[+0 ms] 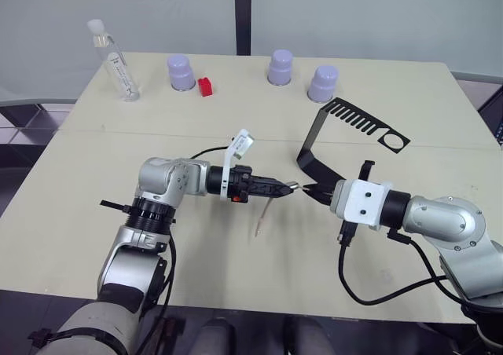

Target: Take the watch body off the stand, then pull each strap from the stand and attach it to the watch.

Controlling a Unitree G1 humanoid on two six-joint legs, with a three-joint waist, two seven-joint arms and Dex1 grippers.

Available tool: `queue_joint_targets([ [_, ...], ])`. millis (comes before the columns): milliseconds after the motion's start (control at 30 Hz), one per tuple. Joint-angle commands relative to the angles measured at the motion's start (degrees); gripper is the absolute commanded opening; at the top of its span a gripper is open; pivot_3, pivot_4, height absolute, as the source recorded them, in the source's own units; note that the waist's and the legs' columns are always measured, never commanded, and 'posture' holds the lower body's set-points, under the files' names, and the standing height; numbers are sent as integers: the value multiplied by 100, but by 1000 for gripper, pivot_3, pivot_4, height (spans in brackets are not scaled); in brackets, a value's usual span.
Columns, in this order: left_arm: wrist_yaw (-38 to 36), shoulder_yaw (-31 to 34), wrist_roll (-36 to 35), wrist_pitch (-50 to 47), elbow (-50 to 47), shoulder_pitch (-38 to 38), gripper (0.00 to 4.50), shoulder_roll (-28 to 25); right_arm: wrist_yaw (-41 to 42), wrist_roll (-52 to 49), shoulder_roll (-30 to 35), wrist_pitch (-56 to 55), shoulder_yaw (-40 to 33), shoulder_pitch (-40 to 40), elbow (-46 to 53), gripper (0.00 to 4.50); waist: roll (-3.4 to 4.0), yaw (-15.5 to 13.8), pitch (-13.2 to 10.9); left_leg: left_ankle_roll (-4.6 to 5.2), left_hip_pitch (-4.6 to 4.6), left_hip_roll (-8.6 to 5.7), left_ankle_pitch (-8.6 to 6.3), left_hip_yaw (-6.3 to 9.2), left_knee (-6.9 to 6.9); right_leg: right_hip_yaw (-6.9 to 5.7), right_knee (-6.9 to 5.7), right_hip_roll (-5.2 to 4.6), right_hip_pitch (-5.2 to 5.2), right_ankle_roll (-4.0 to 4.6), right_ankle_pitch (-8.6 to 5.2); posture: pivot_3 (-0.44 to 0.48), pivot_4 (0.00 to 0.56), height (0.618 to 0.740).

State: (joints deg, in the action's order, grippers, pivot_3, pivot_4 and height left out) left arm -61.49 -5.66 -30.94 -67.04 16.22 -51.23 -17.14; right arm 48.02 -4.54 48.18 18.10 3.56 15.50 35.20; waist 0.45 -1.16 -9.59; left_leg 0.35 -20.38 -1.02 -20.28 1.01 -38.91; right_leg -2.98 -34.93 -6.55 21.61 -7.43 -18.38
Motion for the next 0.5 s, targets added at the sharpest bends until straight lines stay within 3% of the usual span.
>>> queue_joint_targets([
  [33, 30, 144, -300, 22, -212, -169, 1581, 185, 74, -6, -18, -155, 52, 177, 49, 0, 0, 1, 0, 0, 0, -1, 0, 0, 0, 0, 0, 0, 0, 0, 0, 0, 150, 740],
  [500, 18, -17, -280, 150, -292, -67, 1581, 199, 46, 157, -66, -152, 182, 383, 107, 0, 0, 1, 0, 0, 0, -1, 0, 0, 0, 0, 0, 0, 0, 0, 0, 0, 150, 740],
])
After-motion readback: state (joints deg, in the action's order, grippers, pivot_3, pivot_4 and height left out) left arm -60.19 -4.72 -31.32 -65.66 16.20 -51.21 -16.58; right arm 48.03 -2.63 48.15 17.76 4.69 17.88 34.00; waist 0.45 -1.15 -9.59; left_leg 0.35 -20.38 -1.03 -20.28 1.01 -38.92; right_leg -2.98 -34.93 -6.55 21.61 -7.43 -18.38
